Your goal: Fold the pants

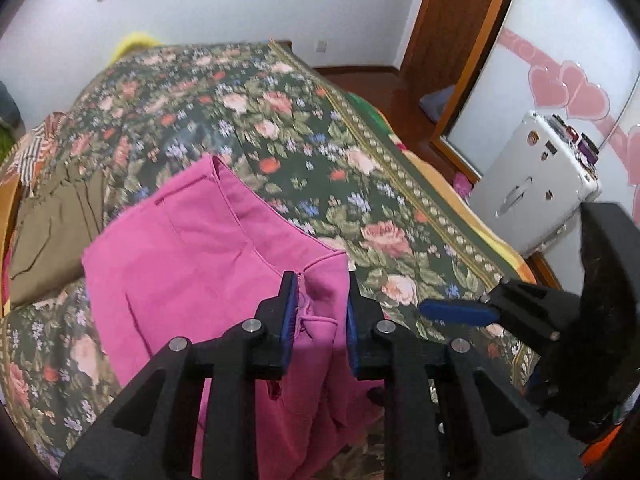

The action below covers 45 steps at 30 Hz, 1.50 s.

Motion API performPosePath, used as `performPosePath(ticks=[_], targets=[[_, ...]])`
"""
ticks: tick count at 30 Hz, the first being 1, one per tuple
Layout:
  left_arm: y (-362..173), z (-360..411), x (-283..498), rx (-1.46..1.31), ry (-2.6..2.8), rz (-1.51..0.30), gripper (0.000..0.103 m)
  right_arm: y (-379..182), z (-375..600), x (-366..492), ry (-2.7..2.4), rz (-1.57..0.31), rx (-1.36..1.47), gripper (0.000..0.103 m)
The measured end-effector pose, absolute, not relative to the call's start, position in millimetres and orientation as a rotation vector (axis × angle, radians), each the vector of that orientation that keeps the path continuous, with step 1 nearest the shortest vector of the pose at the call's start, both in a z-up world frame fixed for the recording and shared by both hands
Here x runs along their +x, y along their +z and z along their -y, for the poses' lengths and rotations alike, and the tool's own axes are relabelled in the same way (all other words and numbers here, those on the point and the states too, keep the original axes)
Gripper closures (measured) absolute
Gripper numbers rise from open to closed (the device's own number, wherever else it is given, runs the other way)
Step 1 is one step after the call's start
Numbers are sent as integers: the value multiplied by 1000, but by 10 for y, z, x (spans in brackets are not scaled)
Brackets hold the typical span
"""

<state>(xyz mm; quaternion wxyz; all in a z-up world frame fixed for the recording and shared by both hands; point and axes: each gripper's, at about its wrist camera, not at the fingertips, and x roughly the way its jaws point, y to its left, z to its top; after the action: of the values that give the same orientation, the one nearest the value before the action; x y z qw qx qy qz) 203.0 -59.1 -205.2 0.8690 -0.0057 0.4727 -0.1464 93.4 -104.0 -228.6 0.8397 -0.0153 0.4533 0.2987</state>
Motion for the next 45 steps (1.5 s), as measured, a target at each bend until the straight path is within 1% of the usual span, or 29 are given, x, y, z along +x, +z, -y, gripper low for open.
performPosePath(ticks=[1,2,3,4,5,6,10,14,18,20,30,35,41,45], targets=[[-2064,607,2024,-3,-307,-991,79,-2281,1055,930,628,-956,-30,34],[-2073,626,2009,6,-308,-991,73,-2279,1069,927,625,-955,-28,34],[-2081,633,2007,10,-308,-992,64,-2279,1080,924,621,-955,-26,34],[-2085,637,1996,11,-308,-993,59,-2279,1092,922,618,-955,-24,34],[-2086,635,1981,8,-308,-992,52,-2280,1100,921,615,-954,-23,34],[-2080,622,1978,4,-308,-990,51,-2279,1106,919,609,-953,-25,34],[-2011,561,1934,-27,-295,-987,51,-2261,1132,906,594,-947,-23,34],[-1806,396,1891,-72,-263,-941,51,-2207,1158,888,585,-932,-20,34],[-1627,160,1879,-75,-210,-883,43,-2148,1145,885,585,-916,-24,34],[-1606,18,1920,-51,-167,-871,42,-2114,1128,888,588,-906,-21,34],[-1954,-696,2212,1,-71,-940,42,-1925,946,930,619,-837,28,34],[-2116,-921,2448,-15,-79,-956,42,-1970,783,984,635,-854,26,34],[-2266,-846,2706,11,-134,-976,42,-2207,664,1075,641,-919,-2,33],[-2332,-765,2815,49,-167,-970,42,-2364,729,1157,632,-957,0,27]])
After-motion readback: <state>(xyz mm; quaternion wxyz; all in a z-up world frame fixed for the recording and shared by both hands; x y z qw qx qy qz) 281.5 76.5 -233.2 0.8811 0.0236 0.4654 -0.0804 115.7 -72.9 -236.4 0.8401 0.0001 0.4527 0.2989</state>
